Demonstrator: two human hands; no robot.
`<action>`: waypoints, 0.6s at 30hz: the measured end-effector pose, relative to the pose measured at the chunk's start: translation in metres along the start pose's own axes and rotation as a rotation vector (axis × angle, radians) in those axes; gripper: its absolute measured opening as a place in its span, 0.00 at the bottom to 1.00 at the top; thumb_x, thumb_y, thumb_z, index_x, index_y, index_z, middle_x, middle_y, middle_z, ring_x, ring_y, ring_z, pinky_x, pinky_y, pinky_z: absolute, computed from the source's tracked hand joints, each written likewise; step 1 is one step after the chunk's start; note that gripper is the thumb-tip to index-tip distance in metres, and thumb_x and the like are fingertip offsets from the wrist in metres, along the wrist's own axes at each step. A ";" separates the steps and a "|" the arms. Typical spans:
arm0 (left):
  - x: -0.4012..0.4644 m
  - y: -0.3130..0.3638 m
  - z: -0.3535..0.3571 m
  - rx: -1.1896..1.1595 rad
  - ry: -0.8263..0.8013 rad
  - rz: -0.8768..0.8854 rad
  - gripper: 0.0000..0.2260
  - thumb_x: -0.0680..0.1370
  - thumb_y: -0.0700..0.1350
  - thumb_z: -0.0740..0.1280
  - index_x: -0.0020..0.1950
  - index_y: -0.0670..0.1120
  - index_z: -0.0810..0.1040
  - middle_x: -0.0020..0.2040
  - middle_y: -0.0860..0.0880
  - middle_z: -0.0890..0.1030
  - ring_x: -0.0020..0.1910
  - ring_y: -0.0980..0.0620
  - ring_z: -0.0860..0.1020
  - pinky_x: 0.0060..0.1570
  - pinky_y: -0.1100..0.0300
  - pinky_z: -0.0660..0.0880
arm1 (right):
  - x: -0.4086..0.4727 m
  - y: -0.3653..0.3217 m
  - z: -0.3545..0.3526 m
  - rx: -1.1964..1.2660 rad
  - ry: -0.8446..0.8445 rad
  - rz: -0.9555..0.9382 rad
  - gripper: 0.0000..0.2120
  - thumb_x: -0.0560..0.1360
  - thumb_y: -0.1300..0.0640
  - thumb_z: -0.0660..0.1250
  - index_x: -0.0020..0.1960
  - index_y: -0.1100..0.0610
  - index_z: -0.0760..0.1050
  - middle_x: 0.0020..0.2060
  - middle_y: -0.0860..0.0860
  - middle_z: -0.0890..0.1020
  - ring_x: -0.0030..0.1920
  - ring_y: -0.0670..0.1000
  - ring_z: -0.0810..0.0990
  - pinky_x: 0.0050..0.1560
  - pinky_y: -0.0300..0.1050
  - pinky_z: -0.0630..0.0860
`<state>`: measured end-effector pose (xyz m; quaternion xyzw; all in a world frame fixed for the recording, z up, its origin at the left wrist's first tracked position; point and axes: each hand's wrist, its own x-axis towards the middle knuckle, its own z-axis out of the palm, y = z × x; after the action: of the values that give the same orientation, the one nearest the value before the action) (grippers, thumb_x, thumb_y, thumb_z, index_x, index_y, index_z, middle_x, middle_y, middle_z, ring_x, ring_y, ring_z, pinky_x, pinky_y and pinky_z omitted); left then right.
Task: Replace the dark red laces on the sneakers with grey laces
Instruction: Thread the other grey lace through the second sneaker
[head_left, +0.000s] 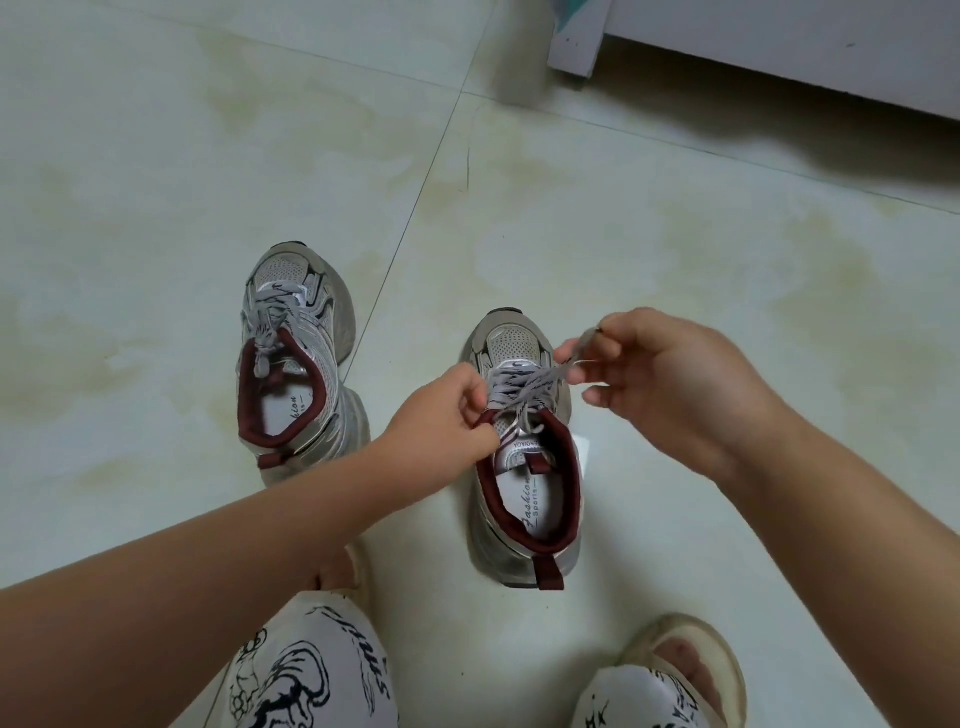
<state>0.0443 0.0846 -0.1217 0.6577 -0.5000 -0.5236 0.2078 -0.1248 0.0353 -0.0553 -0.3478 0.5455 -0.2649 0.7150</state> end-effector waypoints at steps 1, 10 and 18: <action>-0.004 0.003 0.002 0.128 0.056 0.067 0.10 0.72 0.37 0.66 0.41 0.50 0.68 0.35 0.54 0.70 0.32 0.52 0.69 0.37 0.59 0.69 | 0.003 0.000 0.000 -0.098 0.048 -0.022 0.15 0.76 0.63 0.55 0.31 0.58 0.66 0.34 0.53 0.79 0.34 0.50 0.73 0.36 0.42 0.68; 0.019 0.017 0.004 0.130 0.140 0.105 0.11 0.77 0.45 0.66 0.38 0.39 0.75 0.29 0.49 0.67 0.29 0.53 0.64 0.33 0.60 0.62 | 0.019 0.000 0.011 -0.313 0.096 -0.104 0.14 0.76 0.61 0.60 0.32 0.56 0.73 0.31 0.50 0.77 0.31 0.48 0.71 0.36 0.41 0.68; 0.018 0.023 0.001 0.656 0.259 0.648 0.03 0.69 0.41 0.64 0.36 0.44 0.75 0.37 0.48 0.73 0.34 0.49 0.72 0.30 0.59 0.68 | 0.027 0.009 0.000 0.059 0.176 0.033 0.12 0.77 0.61 0.59 0.35 0.58 0.73 0.36 0.52 0.77 0.34 0.50 0.71 0.36 0.40 0.69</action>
<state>0.0323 0.0596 -0.1124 0.5585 -0.7883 -0.1602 0.2025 -0.1178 0.0201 -0.0785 -0.2930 0.6039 -0.2988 0.6784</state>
